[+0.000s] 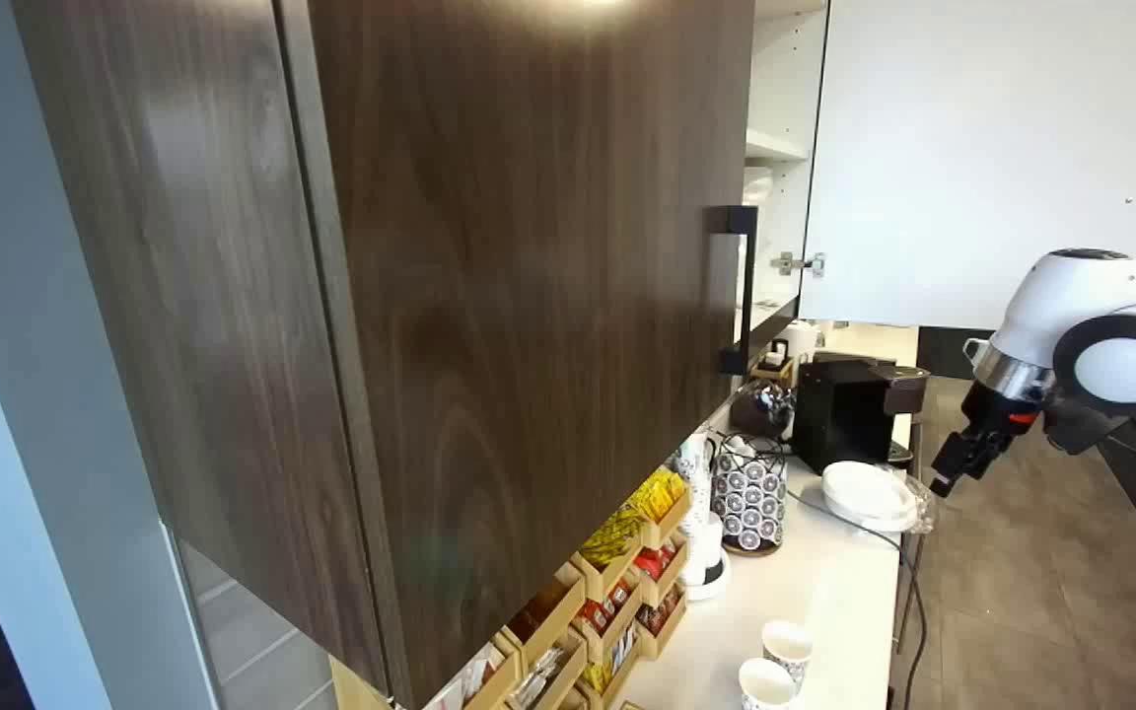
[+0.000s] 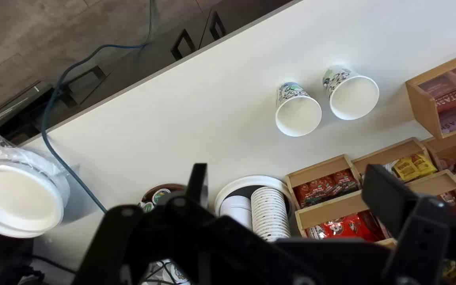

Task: Put the cups together, then place them in the open cupboard

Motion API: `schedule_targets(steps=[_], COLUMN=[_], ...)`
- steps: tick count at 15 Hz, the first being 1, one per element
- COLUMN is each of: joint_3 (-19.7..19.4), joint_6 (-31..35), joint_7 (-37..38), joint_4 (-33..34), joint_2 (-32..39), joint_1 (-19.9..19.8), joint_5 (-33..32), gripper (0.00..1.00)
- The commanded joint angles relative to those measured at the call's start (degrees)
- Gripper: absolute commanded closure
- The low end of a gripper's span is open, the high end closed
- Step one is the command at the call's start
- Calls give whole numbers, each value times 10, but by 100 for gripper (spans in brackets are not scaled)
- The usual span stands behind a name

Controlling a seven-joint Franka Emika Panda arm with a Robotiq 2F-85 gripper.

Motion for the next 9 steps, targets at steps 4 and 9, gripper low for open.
schedule_targets(steps=[4,9], joint_3=[-1,1], joint_6=[-1,6], joint_7=[1,7], joint_4=[1,-2], joint_2=[1,12], joint_1=[2,-4], joint_5=[-1,-4], gripper=[0,0])
